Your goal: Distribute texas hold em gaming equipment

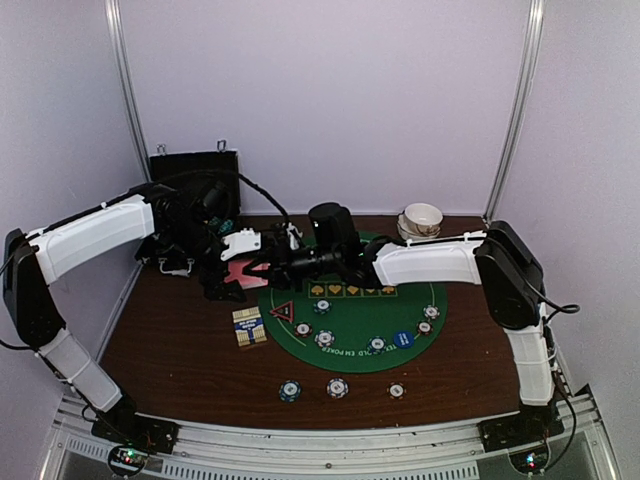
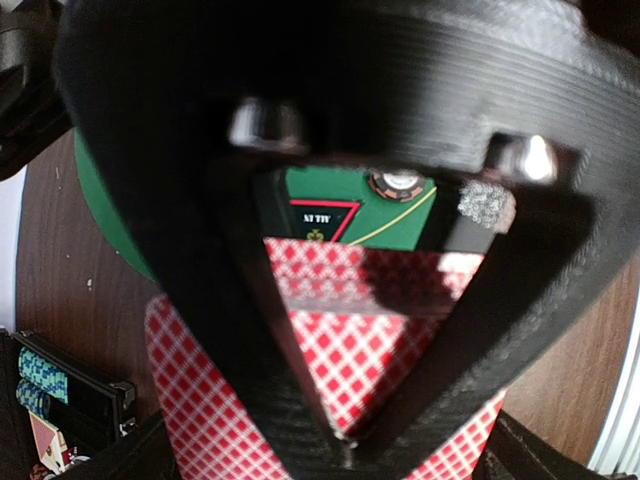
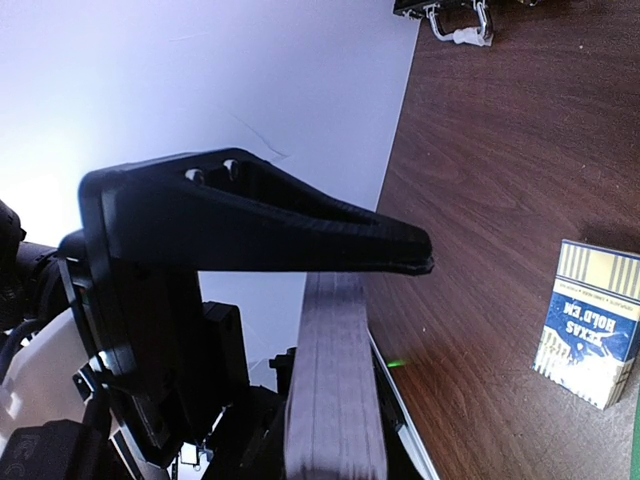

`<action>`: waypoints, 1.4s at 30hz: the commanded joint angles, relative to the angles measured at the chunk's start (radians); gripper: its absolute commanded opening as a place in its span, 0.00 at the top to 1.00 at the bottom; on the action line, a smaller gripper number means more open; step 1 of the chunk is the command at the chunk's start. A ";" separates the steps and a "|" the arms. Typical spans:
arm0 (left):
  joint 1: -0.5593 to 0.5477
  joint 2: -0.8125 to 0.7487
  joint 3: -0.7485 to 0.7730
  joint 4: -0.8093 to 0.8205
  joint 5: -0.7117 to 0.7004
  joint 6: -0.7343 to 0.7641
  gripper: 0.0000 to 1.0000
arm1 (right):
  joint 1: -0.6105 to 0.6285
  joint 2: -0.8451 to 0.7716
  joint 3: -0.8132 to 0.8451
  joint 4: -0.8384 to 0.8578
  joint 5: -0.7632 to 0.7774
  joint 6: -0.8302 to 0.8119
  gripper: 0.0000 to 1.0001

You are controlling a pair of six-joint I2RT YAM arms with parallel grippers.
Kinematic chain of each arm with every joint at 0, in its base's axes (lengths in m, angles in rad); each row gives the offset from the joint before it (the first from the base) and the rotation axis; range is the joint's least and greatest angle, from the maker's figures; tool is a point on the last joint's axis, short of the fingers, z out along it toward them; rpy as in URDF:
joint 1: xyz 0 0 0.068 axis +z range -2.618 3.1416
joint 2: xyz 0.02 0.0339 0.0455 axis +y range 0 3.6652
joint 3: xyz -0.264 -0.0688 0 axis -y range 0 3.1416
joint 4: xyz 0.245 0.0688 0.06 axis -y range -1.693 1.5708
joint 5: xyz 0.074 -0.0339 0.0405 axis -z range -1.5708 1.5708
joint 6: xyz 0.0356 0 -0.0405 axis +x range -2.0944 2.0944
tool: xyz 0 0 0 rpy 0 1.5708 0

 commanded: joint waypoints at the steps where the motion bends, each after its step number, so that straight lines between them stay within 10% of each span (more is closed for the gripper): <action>1: -0.002 0.023 0.013 0.057 -0.013 0.025 0.03 | 0.011 -0.036 0.040 0.071 -0.018 0.011 1.00; 13: -0.002 0.008 0.018 0.085 0.005 0.034 0.31 | 0.011 -0.022 0.052 -0.049 0.010 -0.045 0.98; 22: -0.002 0.007 0.027 0.043 0.045 0.027 0.34 | 0.011 -0.013 0.081 -0.149 0.027 -0.098 0.55; 42: -0.002 0.002 0.017 0.043 0.020 0.027 0.35 | -0.015 -0.080 -0.001 -0.222 0.025 -0.134 0.58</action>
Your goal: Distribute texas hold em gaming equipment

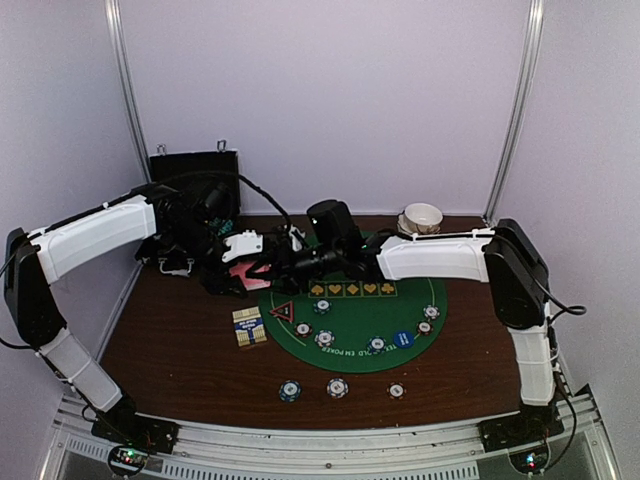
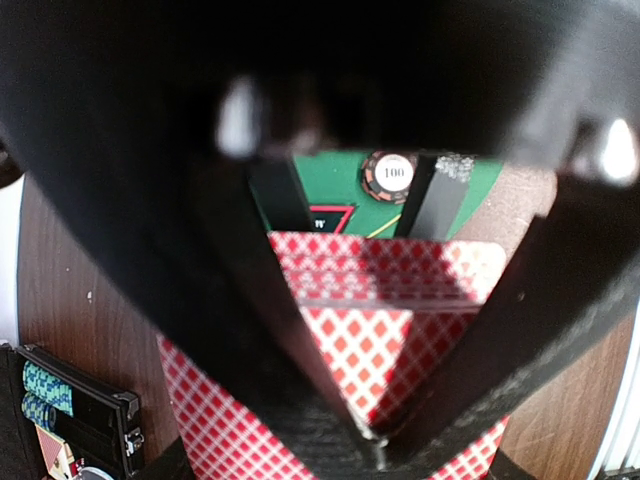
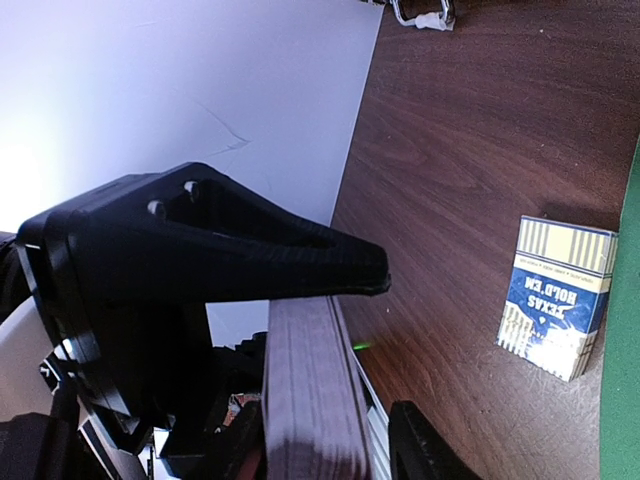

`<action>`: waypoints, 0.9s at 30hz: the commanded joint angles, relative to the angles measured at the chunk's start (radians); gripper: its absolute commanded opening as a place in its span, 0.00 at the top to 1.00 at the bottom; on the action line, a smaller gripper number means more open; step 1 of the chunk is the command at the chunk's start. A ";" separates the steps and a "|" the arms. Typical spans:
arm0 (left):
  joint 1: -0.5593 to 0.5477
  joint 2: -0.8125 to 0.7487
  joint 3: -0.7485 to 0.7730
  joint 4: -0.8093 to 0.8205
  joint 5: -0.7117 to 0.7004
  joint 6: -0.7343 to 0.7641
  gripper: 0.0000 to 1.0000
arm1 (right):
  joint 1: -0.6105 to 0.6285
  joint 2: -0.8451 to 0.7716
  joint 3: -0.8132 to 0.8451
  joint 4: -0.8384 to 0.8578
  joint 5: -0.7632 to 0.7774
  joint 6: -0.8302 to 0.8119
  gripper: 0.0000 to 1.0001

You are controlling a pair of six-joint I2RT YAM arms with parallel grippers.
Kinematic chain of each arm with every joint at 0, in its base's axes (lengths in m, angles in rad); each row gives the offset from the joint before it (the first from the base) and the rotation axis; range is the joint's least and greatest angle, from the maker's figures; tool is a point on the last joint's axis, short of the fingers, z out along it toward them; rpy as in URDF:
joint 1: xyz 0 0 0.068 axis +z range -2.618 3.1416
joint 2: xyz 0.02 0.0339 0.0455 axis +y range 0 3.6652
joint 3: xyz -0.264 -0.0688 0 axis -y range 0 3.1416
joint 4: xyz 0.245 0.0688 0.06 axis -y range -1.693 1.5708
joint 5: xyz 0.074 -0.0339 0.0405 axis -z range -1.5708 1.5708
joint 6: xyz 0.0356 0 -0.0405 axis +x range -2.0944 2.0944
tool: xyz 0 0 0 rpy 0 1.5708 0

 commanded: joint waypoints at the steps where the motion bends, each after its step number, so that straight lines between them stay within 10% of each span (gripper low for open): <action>1: -0.001 -0.005 0.015 0.038 0.017 -0.005 0.35 | -0.009 -0.060 -0.032 -0.037 0.014 -0.024 0.59; 27: -0.001 0.006 -0.001 0.022 -0.025 -0.001 0.41 | -0.036 -0.150 -0.089 -0.055 0.002 -0.022 0.70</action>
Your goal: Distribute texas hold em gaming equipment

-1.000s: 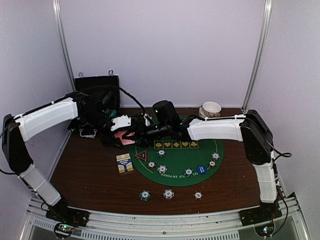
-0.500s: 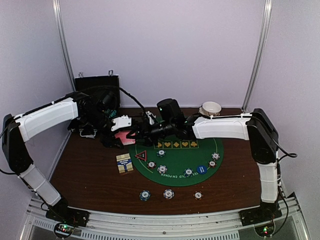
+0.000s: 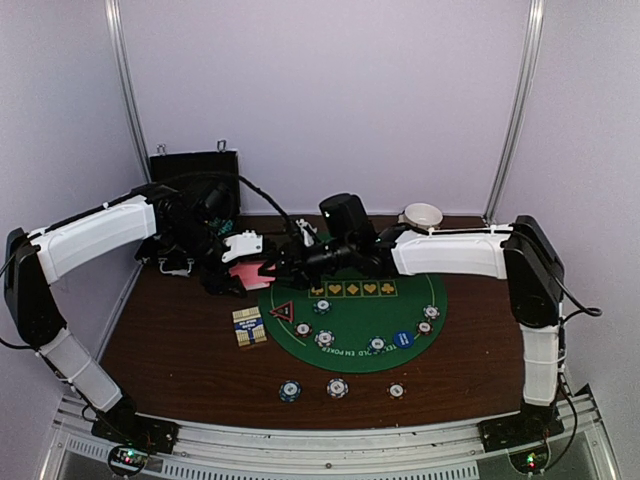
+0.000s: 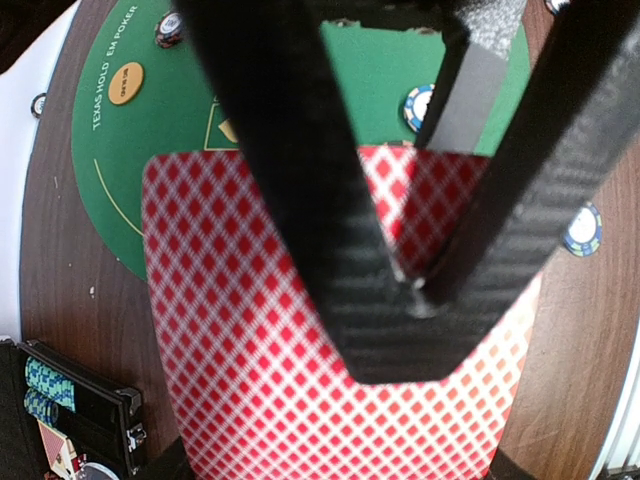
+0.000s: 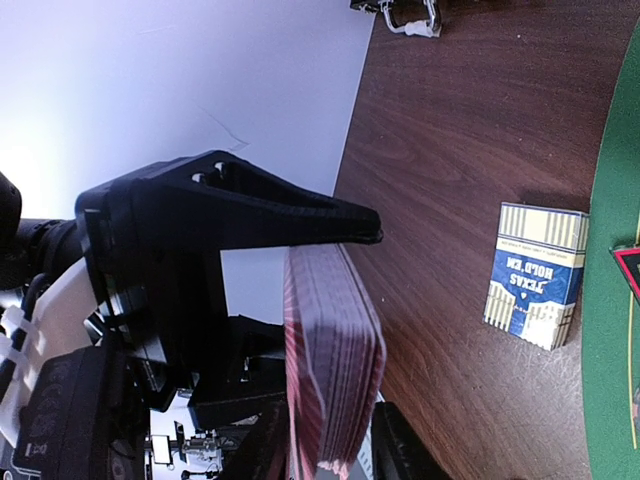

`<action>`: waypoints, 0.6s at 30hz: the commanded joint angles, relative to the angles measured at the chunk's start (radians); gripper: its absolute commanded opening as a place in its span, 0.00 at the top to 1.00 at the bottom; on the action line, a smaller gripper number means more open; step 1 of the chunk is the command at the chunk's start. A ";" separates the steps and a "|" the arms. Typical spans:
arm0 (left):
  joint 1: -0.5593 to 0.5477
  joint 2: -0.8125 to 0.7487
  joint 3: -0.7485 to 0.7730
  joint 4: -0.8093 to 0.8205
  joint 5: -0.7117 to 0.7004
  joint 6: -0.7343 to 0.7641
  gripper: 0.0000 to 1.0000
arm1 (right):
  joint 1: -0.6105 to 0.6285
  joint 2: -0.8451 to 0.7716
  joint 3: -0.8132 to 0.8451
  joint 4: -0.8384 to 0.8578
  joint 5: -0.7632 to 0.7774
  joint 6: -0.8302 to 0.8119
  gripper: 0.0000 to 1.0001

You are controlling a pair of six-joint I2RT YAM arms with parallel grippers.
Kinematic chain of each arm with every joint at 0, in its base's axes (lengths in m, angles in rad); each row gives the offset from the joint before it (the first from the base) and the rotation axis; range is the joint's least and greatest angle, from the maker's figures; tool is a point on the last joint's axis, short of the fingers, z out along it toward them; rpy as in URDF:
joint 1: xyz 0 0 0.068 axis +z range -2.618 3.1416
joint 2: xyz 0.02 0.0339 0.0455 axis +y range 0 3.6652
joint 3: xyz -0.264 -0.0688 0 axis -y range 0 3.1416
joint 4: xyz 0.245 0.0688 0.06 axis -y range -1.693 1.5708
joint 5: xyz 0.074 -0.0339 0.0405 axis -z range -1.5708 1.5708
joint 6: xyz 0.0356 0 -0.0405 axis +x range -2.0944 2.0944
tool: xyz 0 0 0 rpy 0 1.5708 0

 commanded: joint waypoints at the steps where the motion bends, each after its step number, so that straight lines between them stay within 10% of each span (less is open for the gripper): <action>1: 0.001 0.006 -0.001 0.022 -0.010 -0.001 0.41 | -0.007 -0.059 -0.013 -0.018 0.001 -0.005 0.70; 18: 0.001 0.023 -0.010 0.012 -0.041 0.002 0.43 | -0.006 -0.095 -0.006 -0.114 0.001 -0.043 0.74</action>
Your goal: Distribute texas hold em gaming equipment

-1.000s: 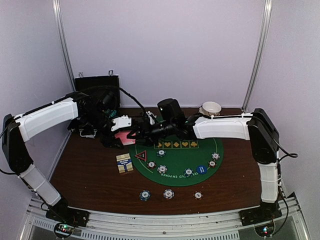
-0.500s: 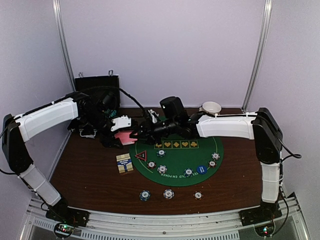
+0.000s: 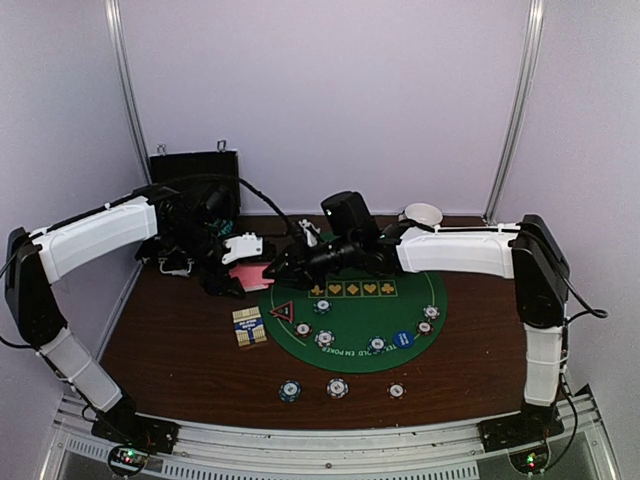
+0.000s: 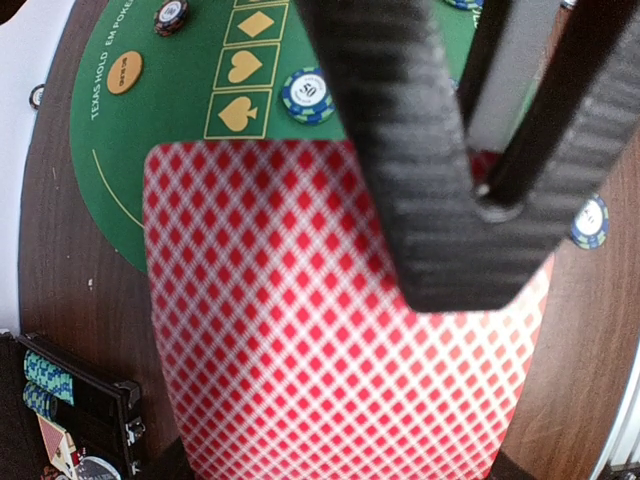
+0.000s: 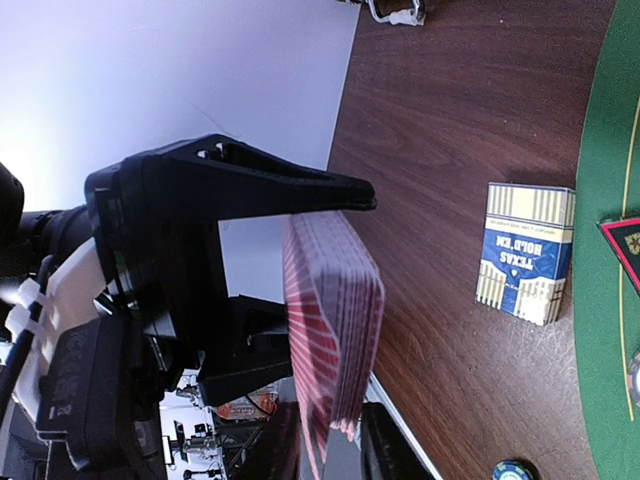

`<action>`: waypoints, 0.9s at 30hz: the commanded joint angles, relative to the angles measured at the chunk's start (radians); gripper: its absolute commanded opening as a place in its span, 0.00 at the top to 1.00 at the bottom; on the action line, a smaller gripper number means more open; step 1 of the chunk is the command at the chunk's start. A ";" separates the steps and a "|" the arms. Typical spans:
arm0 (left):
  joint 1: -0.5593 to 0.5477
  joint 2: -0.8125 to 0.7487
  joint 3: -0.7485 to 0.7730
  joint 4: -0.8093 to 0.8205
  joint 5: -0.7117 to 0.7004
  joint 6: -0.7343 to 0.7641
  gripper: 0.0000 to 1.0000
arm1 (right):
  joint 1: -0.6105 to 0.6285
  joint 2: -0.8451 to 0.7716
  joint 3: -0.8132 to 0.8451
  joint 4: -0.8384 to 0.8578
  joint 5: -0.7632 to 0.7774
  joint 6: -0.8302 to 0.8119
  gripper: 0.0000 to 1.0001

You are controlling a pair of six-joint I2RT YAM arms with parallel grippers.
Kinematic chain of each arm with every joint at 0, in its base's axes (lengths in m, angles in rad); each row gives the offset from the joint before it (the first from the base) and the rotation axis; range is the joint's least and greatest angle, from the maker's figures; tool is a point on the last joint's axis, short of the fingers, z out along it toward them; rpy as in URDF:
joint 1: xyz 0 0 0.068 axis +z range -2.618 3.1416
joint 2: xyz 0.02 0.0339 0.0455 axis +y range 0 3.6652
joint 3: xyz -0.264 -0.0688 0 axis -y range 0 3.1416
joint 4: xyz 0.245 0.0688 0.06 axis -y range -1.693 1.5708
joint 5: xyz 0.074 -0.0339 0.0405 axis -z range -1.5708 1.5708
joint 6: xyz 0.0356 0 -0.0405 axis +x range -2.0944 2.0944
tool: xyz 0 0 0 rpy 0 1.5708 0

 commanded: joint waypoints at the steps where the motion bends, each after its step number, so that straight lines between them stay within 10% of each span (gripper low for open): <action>1: 0.001 0.022 -0.004 0.011 -0.019 0.003 0.43 | -0.005 -0.067 -0.002 -0.054 0.004 -0.042 0.73; 27: 0.001 0.033 0.021 0.008 -0.011 -0.013 0.45 | -0.005 0.000 -0.075 0.277 -0.061 0.176 0.75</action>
